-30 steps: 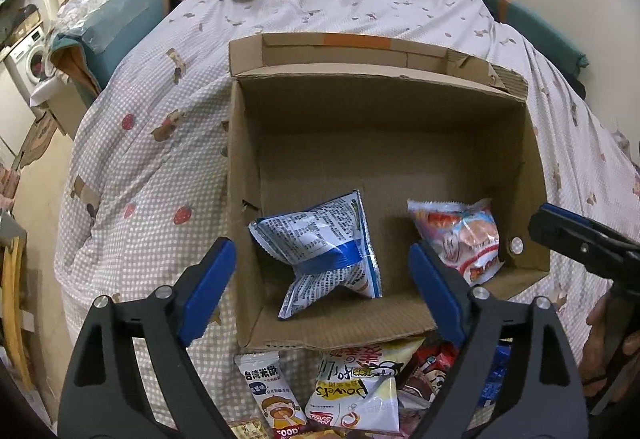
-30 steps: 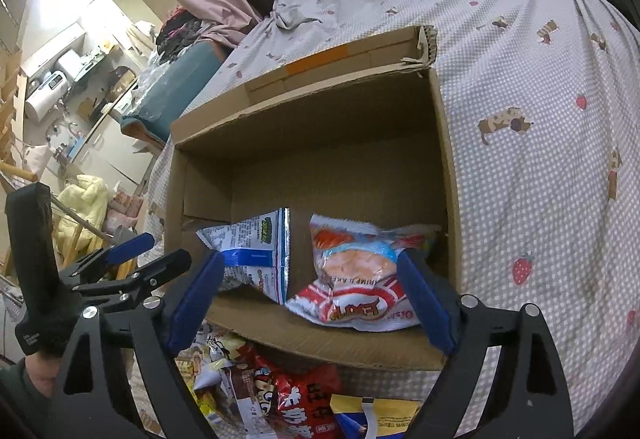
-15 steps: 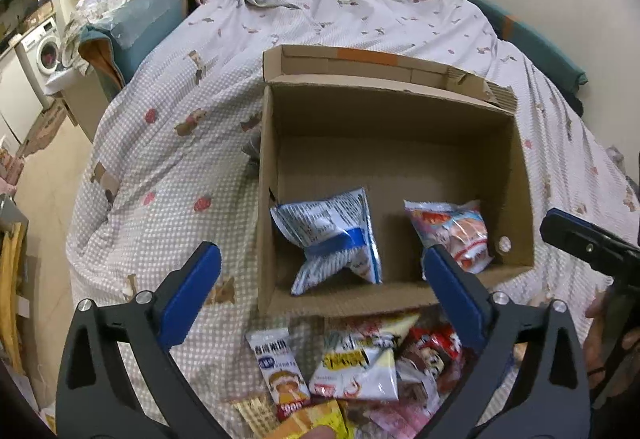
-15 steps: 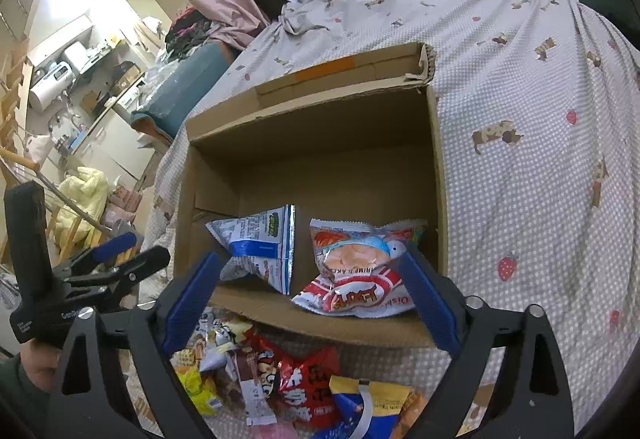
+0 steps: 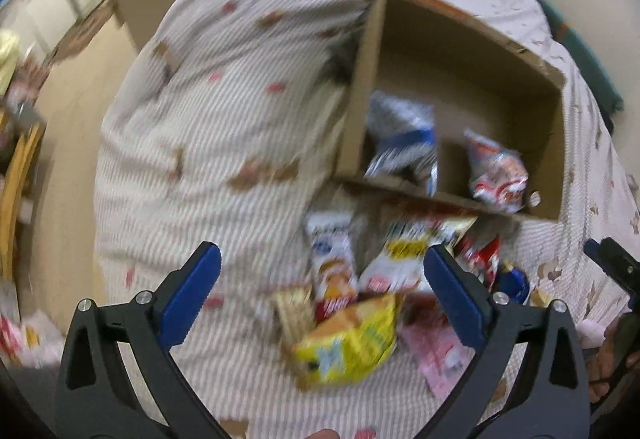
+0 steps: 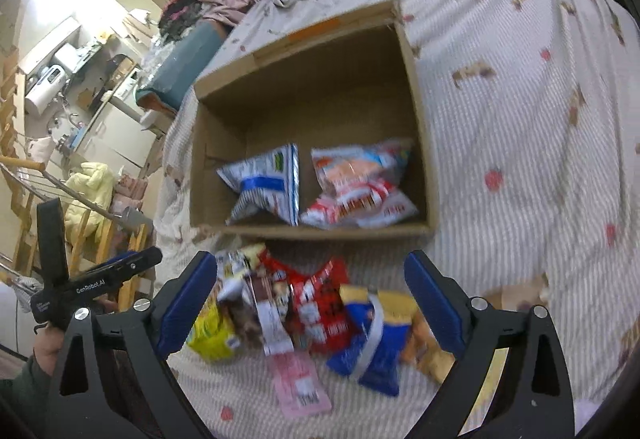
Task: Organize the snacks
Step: 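Grasp the yellow chip bag with the left tool while the right tool grasps the blue-and-gold bar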
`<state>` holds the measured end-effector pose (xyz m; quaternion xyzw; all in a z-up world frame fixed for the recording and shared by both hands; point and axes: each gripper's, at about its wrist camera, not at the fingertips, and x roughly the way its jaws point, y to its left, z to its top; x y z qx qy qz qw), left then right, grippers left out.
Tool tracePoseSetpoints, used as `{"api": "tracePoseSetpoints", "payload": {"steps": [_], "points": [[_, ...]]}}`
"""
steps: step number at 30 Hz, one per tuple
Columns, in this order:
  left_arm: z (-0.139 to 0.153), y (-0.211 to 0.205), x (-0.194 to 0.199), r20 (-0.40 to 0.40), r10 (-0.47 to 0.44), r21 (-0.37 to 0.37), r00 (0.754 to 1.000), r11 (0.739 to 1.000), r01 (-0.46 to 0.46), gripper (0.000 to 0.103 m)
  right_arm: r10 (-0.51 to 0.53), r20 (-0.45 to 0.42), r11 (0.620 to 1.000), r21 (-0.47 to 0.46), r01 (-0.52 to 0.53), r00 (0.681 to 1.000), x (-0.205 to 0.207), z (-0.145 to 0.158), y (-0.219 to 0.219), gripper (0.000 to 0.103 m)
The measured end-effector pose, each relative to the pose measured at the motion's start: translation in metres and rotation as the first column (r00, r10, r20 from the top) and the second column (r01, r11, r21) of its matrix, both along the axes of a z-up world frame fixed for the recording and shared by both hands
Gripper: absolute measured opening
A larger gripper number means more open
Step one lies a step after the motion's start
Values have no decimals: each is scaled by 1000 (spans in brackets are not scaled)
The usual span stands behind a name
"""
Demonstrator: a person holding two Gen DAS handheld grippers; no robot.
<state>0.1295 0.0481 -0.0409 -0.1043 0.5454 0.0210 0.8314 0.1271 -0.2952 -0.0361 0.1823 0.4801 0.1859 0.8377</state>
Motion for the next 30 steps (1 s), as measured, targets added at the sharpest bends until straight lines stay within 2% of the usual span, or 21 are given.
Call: {"api": "tracePoseSetpoints", "payload": {"steps": [5, 9, 14, 19, 26, 27, 28, 30], "points": [[-34, -3, -39, -83, 74, -4, 994, 997, -74, 100, -58, -34, 998, 22, 59, 998, -19, -10, -15, 97], [-59, -15, -54, -143, 85, -1, 986, 996, -86, 100, -86, -82, 995, 41, 90, 993, -24, -21, -21, 97], [-78, -33, -53, -172, 54, 21, 984, 998, -51, 100, -82, -75, 996, 11, 83, 994, -32, -25, -26, 97], [-87, -49, -43, -173, 24, 66, 985, 998, -13, 100, -121, -116, 992, 28, 125, 986, -36, -34, -41, 97], [-95, -47, -35, -171, 26, 60, 985, 998, -16, 100, -75, -270, 991, 90, 103, 960, -30, -66, -33, 96], [-94, -48, -35, -167, 25, 61, 986, 998, -14, 100, -71, -285, 991, 87, 99, 956, -29, -69, -30, 96], [-93, -48, -35, -159, 21, 63, 987, 998, -11, 99, -67, -302, 992, 82, 96, 951, -27, -74, -27, 90], [-91, -50, -35, -151, 16, 57, 988, 998, -8, 91, -56, -333, 994, 74, 85, 941, -24, -83, -22, 84]]}}
